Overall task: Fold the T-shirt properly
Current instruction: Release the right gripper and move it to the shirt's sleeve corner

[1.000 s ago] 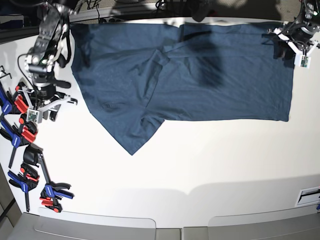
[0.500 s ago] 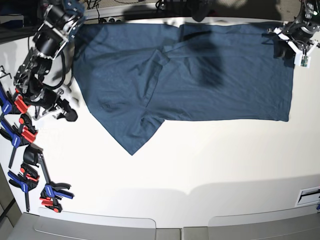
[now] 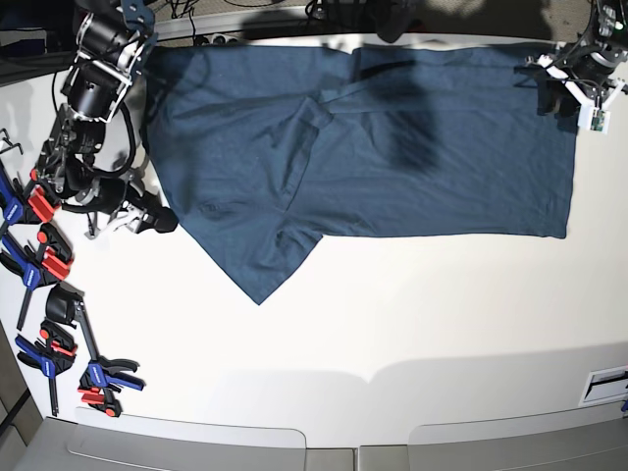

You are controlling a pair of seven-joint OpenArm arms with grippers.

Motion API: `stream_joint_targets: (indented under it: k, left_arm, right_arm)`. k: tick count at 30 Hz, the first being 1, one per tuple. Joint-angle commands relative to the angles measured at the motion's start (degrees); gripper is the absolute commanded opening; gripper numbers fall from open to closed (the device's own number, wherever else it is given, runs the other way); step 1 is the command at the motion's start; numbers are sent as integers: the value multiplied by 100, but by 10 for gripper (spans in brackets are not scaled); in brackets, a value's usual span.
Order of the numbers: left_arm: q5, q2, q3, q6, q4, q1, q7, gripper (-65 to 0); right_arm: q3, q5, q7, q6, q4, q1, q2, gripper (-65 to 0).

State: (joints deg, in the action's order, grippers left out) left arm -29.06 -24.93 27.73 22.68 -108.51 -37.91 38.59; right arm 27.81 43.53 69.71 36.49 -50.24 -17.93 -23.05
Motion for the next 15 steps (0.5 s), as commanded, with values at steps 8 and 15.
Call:
stream_joint_targets:
  k: [8, 15]
  left_arm:
    - [-33, -76, 46, -2, -98, -17, -136, -482]
    - [-35, -76, 46, -2, -98, -17, -138, -482]
  right_arm:
    - [-411, -170, -66, 52, -76, -92, -120, -333]
    - [-422, -87, 24, 55, -76, -90, -120, -334]
